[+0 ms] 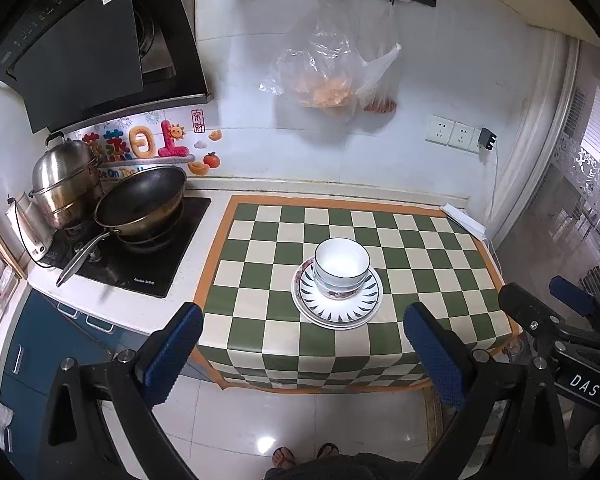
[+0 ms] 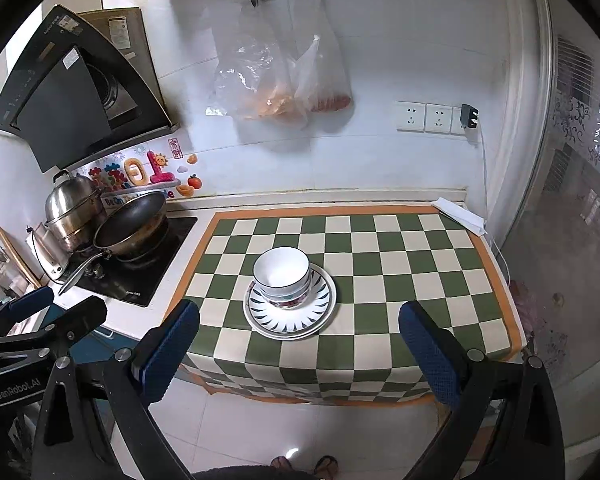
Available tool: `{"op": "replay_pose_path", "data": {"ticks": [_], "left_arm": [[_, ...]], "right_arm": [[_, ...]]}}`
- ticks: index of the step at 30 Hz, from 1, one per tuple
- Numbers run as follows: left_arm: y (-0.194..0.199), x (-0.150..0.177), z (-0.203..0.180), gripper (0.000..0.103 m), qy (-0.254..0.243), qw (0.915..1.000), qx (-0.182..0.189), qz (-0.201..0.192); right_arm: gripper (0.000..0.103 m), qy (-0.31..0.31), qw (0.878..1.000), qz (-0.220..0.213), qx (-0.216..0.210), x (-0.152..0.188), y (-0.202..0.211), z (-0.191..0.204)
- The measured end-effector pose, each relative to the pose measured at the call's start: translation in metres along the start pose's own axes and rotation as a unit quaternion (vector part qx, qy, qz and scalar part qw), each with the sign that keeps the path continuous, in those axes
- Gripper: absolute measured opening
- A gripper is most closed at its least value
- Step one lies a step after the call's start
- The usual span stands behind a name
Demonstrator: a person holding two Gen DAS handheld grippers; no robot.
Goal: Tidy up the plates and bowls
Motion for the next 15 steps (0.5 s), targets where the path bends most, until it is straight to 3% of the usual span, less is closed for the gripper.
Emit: {"op": "replay_pose_path", "data": {"ticks": [15], "left_arm": [[0.0034,-0.0053,0.0052,0.103,-0.006,0.9999,0.011,-0.006]], "right_arm": [[0.102,-0.007,1.0,-0.004,0.009,-0.0029,0.0023,0.0021]]}}
Point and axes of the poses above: each gripper's, at about its wrist camera, not at the fingertips, and y roughly against the way its jaws point, z to its left, x to its underside, the point moved 5 cm from there along -y, roughly the way its jaws point, and after that the axes turned 10 degrees about -z, right-handed, at the moved point
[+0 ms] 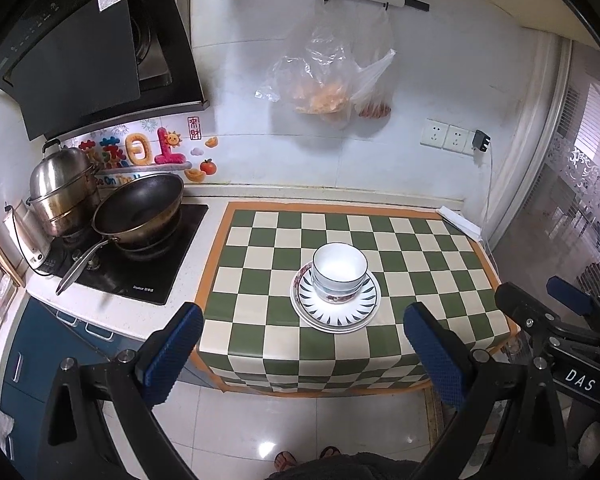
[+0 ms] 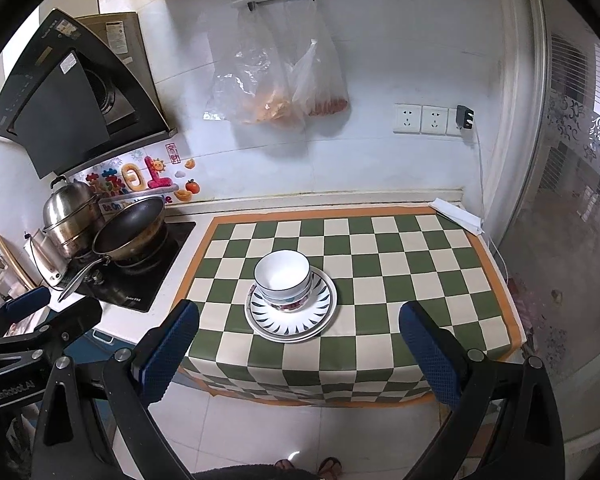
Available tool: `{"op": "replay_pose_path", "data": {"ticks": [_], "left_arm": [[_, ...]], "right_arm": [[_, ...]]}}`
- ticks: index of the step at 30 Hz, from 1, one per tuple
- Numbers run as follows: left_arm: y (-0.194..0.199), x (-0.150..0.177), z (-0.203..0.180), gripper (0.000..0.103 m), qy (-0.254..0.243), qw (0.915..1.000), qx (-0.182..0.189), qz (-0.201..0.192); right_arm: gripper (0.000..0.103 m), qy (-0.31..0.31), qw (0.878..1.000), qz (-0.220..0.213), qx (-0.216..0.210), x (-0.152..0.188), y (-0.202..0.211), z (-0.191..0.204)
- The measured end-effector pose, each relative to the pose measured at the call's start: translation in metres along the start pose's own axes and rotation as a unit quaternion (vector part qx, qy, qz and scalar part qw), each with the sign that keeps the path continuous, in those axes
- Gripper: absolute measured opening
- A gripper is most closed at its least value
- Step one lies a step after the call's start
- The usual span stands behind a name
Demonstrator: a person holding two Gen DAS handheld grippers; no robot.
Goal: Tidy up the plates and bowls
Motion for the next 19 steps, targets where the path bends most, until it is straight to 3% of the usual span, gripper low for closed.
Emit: {"op": "replay_pose_path", "data": {"ticks": [19], "left_arm": [[-0.0045,-0.0045,0.005,0.103,-0.003,0.9999,0.011,0.003]], "right_arm": [[0.102,-0.006,1.0,0.003,0.006,0.0066,-0.0042,0.0002]]}}
Point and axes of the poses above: each gripper's, at about its wrist camera, not at the fingertips, and y roughly against the way its jaws point, z to its left, x to its underside, the point moved 5 cm from there along -y, roughly the way its jaws point, and after that the axes turned 10 degrees about -z, right-handed, at the moved point
